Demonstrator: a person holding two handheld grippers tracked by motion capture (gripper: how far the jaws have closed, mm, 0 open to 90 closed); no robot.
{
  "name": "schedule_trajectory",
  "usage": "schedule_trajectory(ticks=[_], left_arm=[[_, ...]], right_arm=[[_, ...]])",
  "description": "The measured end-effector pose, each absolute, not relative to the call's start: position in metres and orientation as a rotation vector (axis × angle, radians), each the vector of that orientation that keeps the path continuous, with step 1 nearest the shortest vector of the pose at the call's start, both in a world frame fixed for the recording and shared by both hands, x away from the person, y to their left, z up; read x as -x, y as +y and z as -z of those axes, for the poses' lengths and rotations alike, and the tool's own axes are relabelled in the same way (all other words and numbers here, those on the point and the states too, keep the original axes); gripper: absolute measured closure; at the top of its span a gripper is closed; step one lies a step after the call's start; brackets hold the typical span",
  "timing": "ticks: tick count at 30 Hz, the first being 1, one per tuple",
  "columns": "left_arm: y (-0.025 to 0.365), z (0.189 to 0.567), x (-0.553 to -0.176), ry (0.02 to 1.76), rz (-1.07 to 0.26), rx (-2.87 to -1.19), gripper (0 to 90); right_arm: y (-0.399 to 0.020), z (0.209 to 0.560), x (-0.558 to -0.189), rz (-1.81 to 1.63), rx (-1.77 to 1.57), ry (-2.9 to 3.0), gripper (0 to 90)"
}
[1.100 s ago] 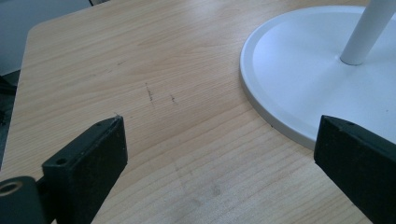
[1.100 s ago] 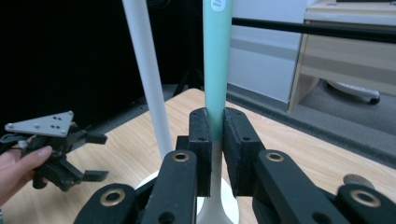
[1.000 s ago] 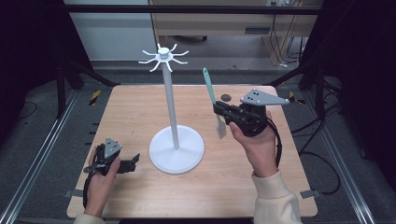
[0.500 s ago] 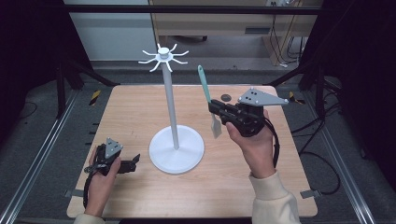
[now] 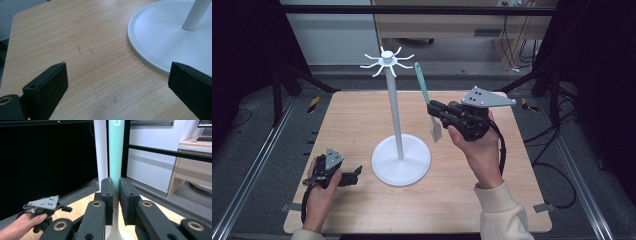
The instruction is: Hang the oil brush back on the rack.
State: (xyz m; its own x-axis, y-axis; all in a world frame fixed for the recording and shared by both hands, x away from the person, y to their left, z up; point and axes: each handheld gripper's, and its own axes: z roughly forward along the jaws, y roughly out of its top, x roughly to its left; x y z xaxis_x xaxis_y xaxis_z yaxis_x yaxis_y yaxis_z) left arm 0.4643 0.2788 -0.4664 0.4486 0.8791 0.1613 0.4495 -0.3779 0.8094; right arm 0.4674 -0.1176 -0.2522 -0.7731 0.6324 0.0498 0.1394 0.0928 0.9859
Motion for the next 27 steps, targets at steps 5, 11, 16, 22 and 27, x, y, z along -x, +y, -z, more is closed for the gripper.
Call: schedule_trajectory(ticks=[5, 11, 16, 22, 27], left_arm=[[0.2785, 0.4665, -0.4643, 1.108, -0.779, -2.0, 2.3], [0.2773, 0.4673, -0.4644, 1.106, -0.776, -2.006, 2.3], [0.2773, 0.4674, -0.4645, 1.106, -0.776, -2.007, 2.3], [0.2771, 0.4677, -0.4647, 1.106, -0.776, -2.01, 2.3], [0.2773, 0.4678, -0.4647, 1.106, -0.775, -2.009, 2.3]], right_arm=[[-0.1168, 0.2521, -0.4675, -1.73, -0.752, 1.992, 82.1], [-0.1142, 0.2518, -0.4683, -1.728, -0.743, 2.007, 82.1], [-0.1125, 0.2528, -0.4707, -1.729, -0.745, 2.014, 82.1], [-0.1094, 0.2541, -0.4725, -1.739, -0.733, 2.018, 82.1], [-0.1076, 0.2554, -0.4756, -1.74, -0.736, 2.023, 82.1]])
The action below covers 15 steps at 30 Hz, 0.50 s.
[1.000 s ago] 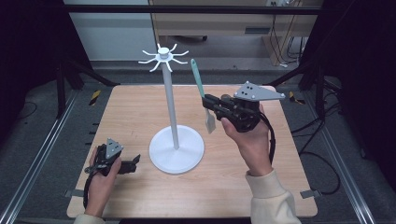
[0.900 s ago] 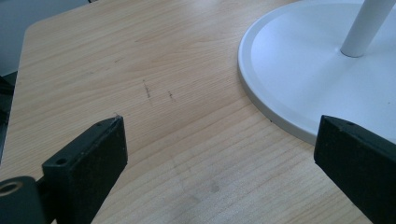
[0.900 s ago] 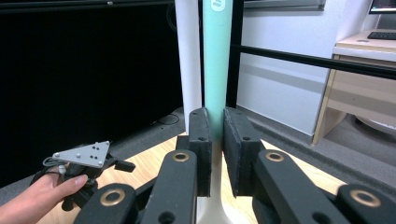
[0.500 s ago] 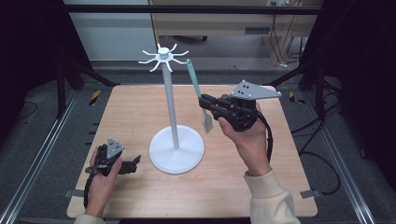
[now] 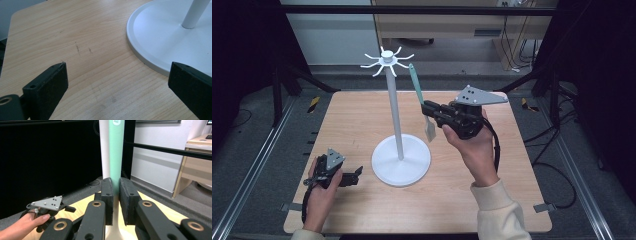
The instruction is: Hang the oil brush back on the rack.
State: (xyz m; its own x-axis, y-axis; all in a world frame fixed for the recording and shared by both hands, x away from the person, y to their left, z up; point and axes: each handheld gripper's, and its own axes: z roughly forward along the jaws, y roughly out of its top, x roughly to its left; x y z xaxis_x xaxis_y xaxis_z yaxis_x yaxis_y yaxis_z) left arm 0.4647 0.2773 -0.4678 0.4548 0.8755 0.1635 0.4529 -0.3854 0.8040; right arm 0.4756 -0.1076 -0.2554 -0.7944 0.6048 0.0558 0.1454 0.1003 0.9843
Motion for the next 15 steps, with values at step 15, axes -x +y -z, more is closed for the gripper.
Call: schedule_trajectory(ticks=[15], left_arm=[[0.278, 0.468, -0.465, 1.107, -0.775, -2.013, 2.3]], right_arm=[[-0.094, 0.259, -0.484, -1.767, -0.733, 2.041, 82.1]])
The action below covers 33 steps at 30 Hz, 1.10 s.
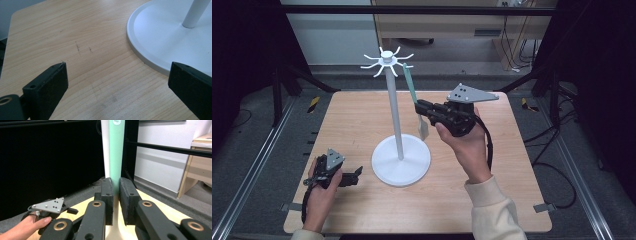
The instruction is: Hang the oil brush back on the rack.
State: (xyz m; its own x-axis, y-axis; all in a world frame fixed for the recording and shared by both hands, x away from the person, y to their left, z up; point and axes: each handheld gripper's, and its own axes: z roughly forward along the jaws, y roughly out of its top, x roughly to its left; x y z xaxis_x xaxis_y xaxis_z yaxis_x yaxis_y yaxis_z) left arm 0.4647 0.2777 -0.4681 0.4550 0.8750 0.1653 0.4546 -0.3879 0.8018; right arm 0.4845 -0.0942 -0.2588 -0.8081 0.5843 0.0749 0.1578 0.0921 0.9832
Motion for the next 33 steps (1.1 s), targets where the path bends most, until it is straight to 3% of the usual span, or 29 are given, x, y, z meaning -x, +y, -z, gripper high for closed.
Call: schedule_trajectory(ticks=[33], left_arm=[[0.277, 0.468, -0.464, 1.105, -0.775, -2.015, 2.3]], right_arm=[[-0.082, 0.263, -0.483, -1.709, -0.729, 2.0, 82.1]])
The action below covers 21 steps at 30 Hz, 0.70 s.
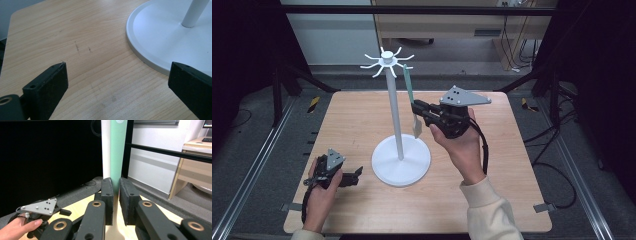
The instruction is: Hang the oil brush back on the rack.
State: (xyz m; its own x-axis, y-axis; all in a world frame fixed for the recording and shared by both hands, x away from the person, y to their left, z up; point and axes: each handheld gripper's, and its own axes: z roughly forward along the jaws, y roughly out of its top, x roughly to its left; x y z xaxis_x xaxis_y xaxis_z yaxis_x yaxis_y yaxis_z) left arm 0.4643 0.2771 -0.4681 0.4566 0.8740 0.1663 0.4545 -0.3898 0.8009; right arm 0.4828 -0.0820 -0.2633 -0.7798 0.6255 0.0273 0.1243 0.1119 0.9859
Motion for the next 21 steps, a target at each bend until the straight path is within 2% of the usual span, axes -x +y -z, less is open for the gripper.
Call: schedule_trajectory(ticks=[3, 14, 19, 21], left_arm=[[0.2773, 0.4679, -0.4642, 1.105, -0.774, -2.017, 2.3], [0.2776, 0.4681, -0.4642, 1.107, -0.773, -2.016, 2.3], [0.2772, 0.4682, -0.4643, 1.107, -0.772, -2.015, 2.3], [0.2771, 0.4682, -0.4643, 1.106, -0.771, -2.015, 2.3]], right_arm=[[-0.0813, 0.2636, -0.4831, -1.709, -0.724, 2.002, 83.6], [-0.0809, 0.2629, -0.4809, -1.694, -0.722, 2.003, 79.5], [-0.082, 0.2619, -0.476, -1.598, -0.737, 1.987, 62.8], [-0.0825, 0.2616, -0.4751, -1.585, -0.739, 1.984, 60.1]])
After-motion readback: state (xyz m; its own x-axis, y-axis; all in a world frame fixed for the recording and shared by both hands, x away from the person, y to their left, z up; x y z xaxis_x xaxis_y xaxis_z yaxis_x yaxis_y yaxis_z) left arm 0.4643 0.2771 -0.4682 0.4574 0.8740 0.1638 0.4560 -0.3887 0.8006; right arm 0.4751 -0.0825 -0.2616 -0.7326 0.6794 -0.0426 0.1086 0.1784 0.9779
